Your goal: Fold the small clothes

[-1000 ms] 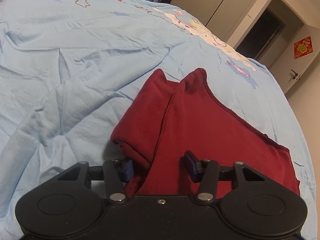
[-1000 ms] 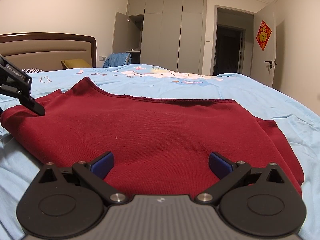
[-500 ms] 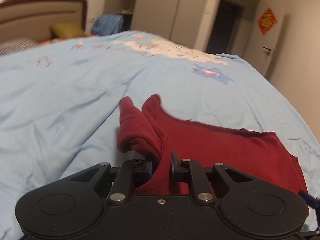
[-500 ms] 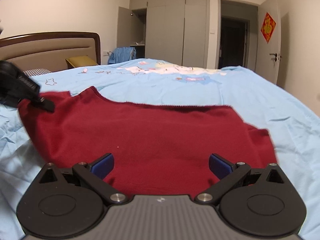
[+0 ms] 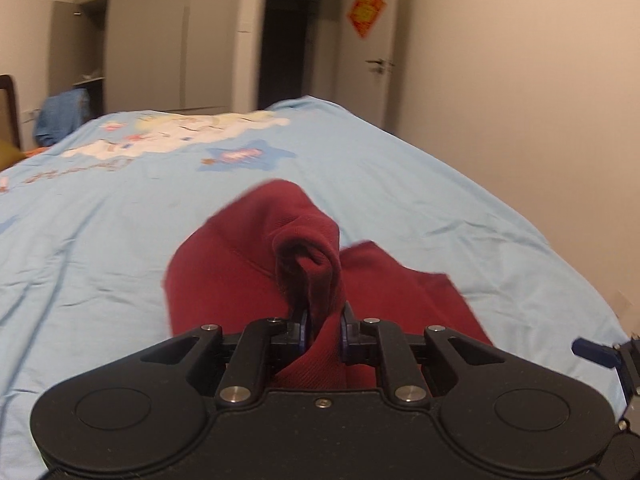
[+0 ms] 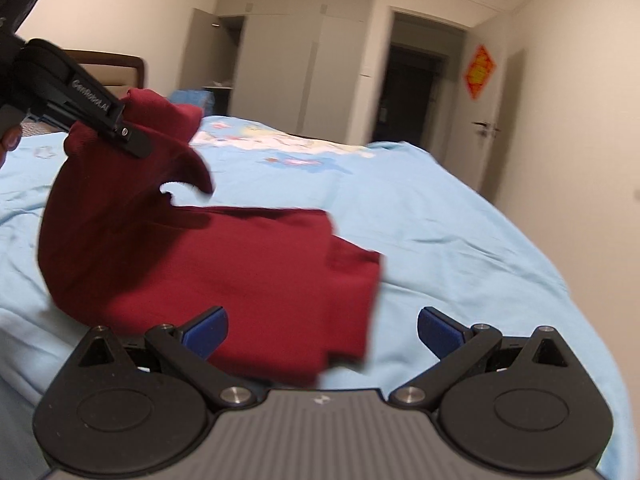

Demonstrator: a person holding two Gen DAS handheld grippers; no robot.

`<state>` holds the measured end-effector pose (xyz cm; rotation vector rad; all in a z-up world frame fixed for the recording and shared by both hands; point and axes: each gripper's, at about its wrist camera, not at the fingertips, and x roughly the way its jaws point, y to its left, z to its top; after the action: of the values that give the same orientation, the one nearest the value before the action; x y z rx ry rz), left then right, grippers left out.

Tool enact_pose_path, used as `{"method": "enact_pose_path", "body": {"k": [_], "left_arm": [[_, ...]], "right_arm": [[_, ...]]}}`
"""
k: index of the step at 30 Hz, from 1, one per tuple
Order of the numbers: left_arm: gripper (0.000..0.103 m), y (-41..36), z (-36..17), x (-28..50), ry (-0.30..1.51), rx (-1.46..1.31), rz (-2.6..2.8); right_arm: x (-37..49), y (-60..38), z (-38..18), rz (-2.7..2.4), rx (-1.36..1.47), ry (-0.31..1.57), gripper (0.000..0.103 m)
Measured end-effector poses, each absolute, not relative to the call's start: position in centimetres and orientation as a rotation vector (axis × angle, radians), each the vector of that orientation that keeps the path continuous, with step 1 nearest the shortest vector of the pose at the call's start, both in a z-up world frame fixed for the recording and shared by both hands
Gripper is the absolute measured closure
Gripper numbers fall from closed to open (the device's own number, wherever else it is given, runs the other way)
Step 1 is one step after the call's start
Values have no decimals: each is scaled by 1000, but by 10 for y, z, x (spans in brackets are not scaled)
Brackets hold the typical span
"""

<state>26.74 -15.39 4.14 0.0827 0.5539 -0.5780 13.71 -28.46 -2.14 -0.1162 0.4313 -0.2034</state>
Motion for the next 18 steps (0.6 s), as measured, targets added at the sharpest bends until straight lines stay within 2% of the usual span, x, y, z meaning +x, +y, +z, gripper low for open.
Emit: {"method": "enact_pose_path", "body": {"k": [7, 14, 16, 18], "left_arm": [[84, -185, 8, 255, 642, 150, -645], [63, -169, 5, 251, 673, 77, -722], [55, -163, 6, 246, 669, 73, -728], [41, -156, 7, 240, 660, 64, -727]], "right_arm": [[120, -316, -27, -283, -49, 453, 0], [119, -330, -24, -286, 21, 438, 0], [120, -333, -21, -275, 44, 431, 0], [123, -336, -17, -253, 70, 422, 0]]}}
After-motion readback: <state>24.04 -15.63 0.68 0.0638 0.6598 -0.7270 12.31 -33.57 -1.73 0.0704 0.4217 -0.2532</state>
